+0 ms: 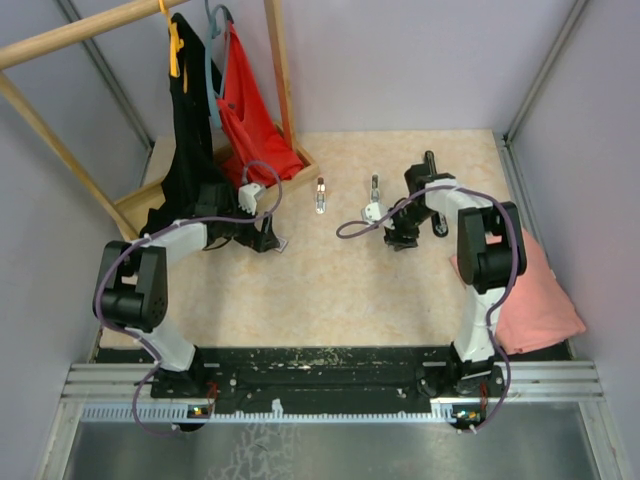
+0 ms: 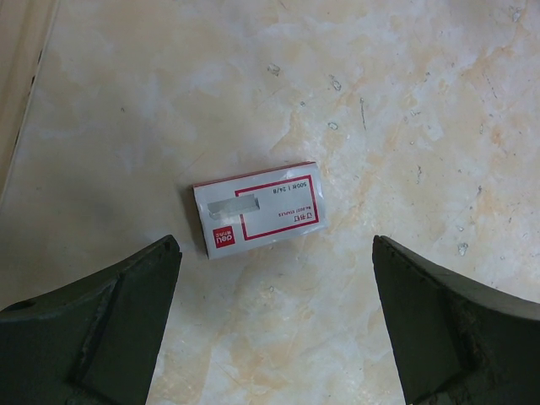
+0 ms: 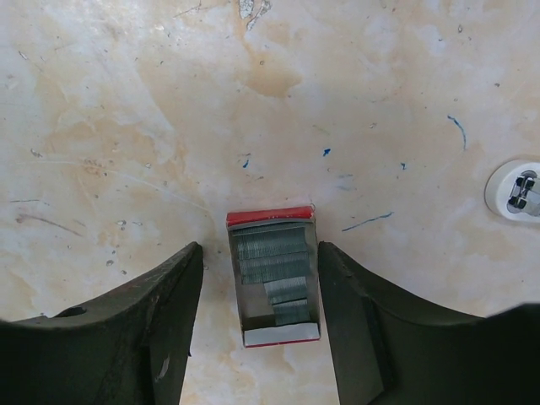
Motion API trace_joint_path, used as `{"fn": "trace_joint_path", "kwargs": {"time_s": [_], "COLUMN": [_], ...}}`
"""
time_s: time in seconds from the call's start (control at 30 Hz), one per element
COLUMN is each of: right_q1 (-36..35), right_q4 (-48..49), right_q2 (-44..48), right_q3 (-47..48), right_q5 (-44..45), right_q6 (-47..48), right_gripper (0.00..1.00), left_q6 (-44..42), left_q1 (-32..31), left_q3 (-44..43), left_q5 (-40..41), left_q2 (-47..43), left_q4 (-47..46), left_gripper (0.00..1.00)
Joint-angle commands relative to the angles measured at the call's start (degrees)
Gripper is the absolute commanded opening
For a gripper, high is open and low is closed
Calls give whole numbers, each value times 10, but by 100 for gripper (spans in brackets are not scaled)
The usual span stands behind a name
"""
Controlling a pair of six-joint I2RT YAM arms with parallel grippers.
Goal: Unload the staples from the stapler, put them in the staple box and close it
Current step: Close the staple box at the center of the board.
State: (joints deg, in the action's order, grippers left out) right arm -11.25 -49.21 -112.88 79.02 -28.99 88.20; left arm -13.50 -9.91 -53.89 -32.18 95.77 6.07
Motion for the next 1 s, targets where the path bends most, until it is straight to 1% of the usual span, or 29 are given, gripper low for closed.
{"fn": "trace_joint_path", "kwargs": {"time_s": [0.0,0.1,0.23,0.37,0.47,0.77,0.97], "right_q1": [-7,-9,-14,-17,-20,-23,-26], "right_q4": [20,28,37,39,42,63,70], "right_q2": [23,31,35,35,37,50,53], "right_q3": [-15,-23,-27,-29,-31,-48,-50], "right_q5": [-10,-15,-16,-17,-16,-22,-35], "right_q6": [0,-1,-10,-16,-22,-37,-51], "right_gripper": [57,56,51,49,46,42,40], "left_q6": [6,6,2,4,6,23,39], "left_q1": [3,3,3,5,6,6,6], "left_q3": [11,18,23,22,21,30,23], "left_q5": [-16,-16,-14,-7,-6,-15,12], "left_q2": [10,7,6,5,3,11,27], "left_q4": [-9,-10,-6,-4,-4,-25,-42], "left_gripper": [100,100,100,100,100,100,100]}}
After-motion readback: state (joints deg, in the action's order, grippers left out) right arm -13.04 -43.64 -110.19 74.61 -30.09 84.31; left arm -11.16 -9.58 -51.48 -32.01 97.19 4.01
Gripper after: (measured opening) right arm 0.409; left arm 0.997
